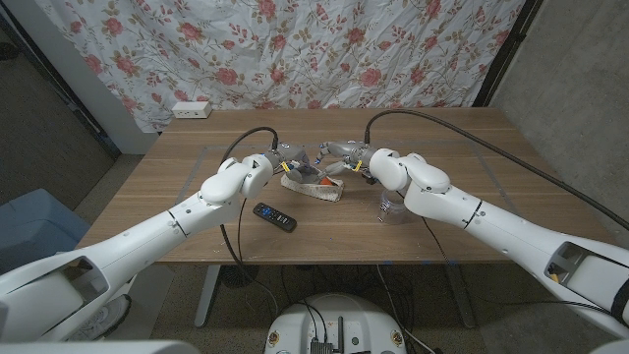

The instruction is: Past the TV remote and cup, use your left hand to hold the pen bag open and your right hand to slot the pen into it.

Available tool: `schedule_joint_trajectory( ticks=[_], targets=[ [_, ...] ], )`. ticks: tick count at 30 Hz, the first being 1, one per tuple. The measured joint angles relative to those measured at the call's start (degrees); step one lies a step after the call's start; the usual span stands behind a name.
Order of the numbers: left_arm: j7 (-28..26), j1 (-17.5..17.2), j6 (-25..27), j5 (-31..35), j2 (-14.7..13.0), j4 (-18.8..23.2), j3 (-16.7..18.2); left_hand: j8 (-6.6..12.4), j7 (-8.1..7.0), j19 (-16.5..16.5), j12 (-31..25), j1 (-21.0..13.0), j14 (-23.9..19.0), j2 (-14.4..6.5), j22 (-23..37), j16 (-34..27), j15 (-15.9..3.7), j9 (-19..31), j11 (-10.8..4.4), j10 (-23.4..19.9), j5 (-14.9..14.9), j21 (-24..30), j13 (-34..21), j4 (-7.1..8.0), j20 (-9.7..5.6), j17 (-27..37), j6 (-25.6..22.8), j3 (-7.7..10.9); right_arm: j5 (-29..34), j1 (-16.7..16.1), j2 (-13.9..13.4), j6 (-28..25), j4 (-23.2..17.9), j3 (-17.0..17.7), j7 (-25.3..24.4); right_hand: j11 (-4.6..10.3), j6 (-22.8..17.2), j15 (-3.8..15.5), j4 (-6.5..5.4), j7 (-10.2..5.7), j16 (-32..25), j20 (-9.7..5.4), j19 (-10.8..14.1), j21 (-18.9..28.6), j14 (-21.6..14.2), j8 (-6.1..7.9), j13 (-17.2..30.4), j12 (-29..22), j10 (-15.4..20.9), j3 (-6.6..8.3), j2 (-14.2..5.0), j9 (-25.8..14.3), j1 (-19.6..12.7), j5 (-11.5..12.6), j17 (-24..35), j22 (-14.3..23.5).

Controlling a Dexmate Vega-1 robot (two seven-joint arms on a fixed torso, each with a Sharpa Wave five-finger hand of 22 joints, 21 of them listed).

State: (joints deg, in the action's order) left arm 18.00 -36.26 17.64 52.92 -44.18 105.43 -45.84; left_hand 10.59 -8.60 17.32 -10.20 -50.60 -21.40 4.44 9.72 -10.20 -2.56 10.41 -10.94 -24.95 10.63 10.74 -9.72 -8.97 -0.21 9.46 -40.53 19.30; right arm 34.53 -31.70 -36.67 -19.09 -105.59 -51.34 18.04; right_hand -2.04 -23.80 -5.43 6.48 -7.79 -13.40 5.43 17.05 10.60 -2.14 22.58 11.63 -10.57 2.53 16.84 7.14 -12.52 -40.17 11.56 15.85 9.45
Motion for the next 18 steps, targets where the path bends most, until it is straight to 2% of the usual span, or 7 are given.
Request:
schedule_joint_trajectory(
  ticks=[2,7,16,18],
  targets=[
    [0.0,-0.06,0.03,0.07,-0.04,0.13,0.08,0.0,0.0,0.0,0.0,0.0,0.0,0.0,0.0,0.0,0.0,0.0,0.0,0.0,0.0,0.0,0.0,0.0,0.0,0.0,0.0,0.0,-0.26,-0.18,-0.29,0.05,-0.29,0.26,0.04,0.0,0.0,0.0,-0.18,0.0,0.0,0.0,0.0,0.0,0.0,0.0,0.0,0.0,0.0,-0.18,-0.52,0.0,0.52,0.18,0.2,0.0],
    [-0.02,-0.29,0.13,0.16,-0.15,0.42,0.26,0.0,0.0,0.0,0.0,0.23,0.0,-0.23,0.0,0.0,0.0,0.0,0.15,-0.15,0.0,0.0,0.0,0.09,0.0,0.0,0.0,-0.09,-0.44,-0.34,-0.58,0.04,-0.56,0.5,0.09,0.0,0.0,0.0,-0.34,0.0,0.0,0.0,0.01,0.0,0.0,0.0,0.0,0.0,0.0,-0.34,0.08,0.0,1.12,0.18,0.26,0.0],
    [-0.28,-0.76,0.51,0.3,-0.39,1.04,0.64,0.23,0.0,0.0,0.0,0.78,0.0,-0.78,0.0,0.0,0.0,0.0,0.21,-0.21,0.0,0.0,0.0,0.24,0.0,0.0,0.0,-0.24,-0.44,-0.76,-1.4,-0.8,-1.41,1.31,0.13,0.0,-0.01,-0.41,-0.64,0.0,-0.01,-0.01,0.01,0.0,0.41,0.0,0.0,0.0,0.01,-0.64,-0.22,-0.01,1.43,0.54,0.26,0.0],
    [-0.31,-0.89,0.56,0.3,-0.45,1.24,0.8,0.23,0.0,0.0,0.0,0.76,0.0,-0.76,0.0,0.0,0.0,0.0,0.21,-0.21,0.0,0.0,0.0,0.23,0.0,0.0,0.0,-0.24,-0.38,-0.76,-1.45,-0.95,-1.45,1.37,0.14,0.0,0.2,-0.41,-0.71,0.21,-0.01,-0.01,0.01,0.0,0.41,0.0,-0.01,0.0,0.01,-0.71,-0.82,0.0,2.02,0.54,0.26,0.0]
  ],
)
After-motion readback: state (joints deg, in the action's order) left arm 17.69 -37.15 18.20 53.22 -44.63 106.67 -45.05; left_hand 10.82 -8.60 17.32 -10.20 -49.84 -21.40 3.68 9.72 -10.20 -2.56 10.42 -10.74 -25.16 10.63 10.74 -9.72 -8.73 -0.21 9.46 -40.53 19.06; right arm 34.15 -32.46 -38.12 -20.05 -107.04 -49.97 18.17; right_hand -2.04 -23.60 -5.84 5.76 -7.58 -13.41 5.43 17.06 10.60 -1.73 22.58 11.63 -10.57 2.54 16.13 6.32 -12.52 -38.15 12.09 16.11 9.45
